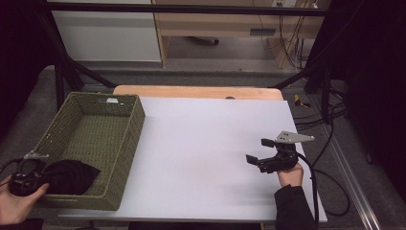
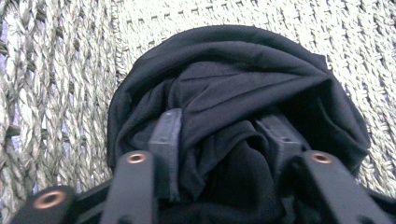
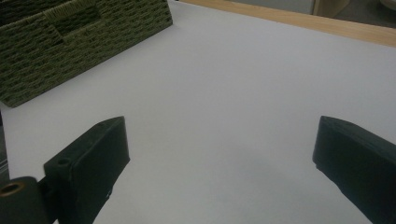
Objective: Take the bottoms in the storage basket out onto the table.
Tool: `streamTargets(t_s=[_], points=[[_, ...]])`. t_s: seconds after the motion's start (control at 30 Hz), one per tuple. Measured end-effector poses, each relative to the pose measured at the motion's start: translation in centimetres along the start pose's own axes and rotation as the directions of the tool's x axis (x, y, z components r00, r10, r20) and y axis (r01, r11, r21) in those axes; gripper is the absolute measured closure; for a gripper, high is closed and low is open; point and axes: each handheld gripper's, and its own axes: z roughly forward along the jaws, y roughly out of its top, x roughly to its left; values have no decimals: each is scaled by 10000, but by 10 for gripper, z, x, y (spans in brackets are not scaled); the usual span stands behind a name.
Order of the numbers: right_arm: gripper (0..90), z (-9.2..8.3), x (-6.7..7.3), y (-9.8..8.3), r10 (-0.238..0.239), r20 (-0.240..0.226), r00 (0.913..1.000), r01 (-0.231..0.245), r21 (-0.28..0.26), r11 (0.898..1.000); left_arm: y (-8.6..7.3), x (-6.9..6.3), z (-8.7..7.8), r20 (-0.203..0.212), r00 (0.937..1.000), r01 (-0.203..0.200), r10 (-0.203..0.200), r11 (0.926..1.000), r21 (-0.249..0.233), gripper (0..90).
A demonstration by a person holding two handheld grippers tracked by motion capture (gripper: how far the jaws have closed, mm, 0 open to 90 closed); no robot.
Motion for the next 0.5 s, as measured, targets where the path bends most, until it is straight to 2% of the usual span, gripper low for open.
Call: streamTargets(t_s=[0.23,0.4,0.5], points=[[41,0,0,0,3,6,10000,-3,-7,10000,-1,1,0,103,9989,454,-455,9989,117,703],[40,0,0,0,12,20,10000,-12,-16,10000,-3,1,-1,303,9966,778,-771,9967,-231,763],[40,0,0,0,12,15,10000,-12,-22,10000,-3,2,-3,337,9966,761,-751,9966,-313,791]])
